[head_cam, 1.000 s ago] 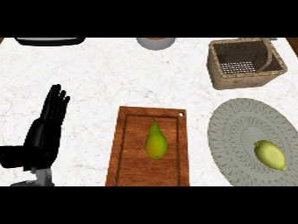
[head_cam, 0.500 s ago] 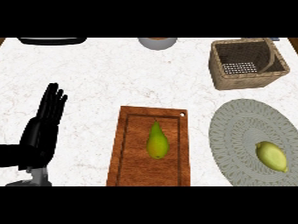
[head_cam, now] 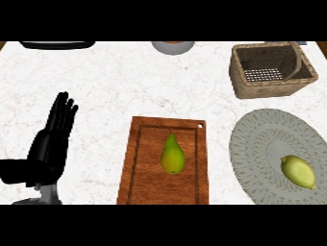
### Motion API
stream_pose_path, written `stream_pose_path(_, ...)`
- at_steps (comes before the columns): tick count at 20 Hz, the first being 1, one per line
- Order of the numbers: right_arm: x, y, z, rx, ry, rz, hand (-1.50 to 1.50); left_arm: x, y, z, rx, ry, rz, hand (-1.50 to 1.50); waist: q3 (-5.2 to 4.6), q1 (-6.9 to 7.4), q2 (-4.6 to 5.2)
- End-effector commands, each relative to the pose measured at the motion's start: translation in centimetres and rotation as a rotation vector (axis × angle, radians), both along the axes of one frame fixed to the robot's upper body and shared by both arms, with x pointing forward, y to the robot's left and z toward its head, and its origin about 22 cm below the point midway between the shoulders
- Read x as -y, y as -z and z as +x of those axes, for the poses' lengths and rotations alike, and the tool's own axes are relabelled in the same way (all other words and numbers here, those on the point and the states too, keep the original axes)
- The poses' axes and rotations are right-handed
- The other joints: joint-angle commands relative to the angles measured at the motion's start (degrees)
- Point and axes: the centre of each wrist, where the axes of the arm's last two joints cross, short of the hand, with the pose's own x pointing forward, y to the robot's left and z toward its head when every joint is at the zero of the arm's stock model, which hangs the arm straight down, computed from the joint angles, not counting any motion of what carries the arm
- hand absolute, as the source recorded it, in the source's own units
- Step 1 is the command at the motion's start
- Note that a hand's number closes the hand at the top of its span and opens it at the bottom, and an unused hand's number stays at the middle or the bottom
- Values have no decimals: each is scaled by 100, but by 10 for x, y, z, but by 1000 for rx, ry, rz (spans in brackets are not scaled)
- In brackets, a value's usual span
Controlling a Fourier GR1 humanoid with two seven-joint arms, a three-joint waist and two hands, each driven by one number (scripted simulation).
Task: Pick the lemon from the placemat and place it in the basket
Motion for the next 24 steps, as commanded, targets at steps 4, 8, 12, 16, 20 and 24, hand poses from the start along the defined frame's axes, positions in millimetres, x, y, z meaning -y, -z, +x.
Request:
stream_pose_path(4,-17,18,10,16,-37,7,-150,0,3,-2,14,8,5,0,-1,-4,-4)
stream_pose_path(8,-14,27,19,44,16,-4,-150,-6,3,1,-3,-3,-5,0,-1,-5,-3)
stream_pose_path(12,-33,30,32,30,42,12,-150,2,3,3,-9,7,-17,0,-1,-3,-3)
stream_pose_path(16,-36,45,38,27,26,-1,-150,-2,-16,-4,12,9,9,0,0,9,-5)
stream_pose_path(20,-37,21,52,17,27,3,-150,8,6,3,-7,0,-8,0,-2,-3,-3)
stream_pose_path(24,-26,50,58,3,13,-1,-150,-4,13,-6,-3,11,16,0,0,10,-2)
